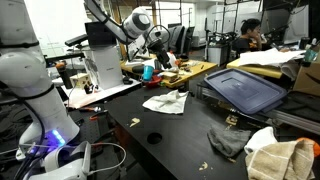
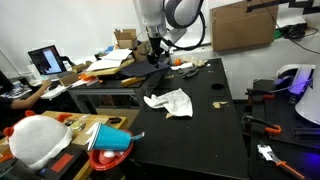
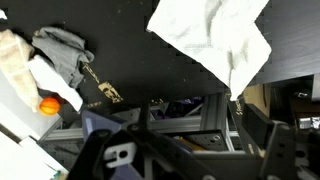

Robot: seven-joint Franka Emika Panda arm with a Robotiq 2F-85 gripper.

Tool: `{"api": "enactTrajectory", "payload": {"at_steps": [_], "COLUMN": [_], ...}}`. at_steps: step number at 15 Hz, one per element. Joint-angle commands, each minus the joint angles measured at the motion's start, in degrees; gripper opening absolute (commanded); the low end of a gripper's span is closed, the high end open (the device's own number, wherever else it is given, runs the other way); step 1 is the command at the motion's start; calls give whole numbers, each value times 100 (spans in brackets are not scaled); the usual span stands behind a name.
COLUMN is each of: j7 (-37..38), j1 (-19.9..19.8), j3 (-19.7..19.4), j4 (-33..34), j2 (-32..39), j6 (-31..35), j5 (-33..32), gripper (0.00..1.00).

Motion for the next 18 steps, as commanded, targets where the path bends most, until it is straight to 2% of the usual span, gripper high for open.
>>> {"api": "enactTrajectory", "payload": {"at_steps": [1,5,8,12,18], "j7": [-541,-1433,-1661,-1728,-1791], "j1": [-434,-826,-1044,-1217,-1317], "j3": [54,-8,-102,-144,45], "j4": [-433,-386,-105,488,1510], "j2": [-179,198,619,1334,2323], "j6": [67,293,333,301,184], "j5": [1078,2845,3814,4659,5695], "gripper": [100,100,100,100,100]}}
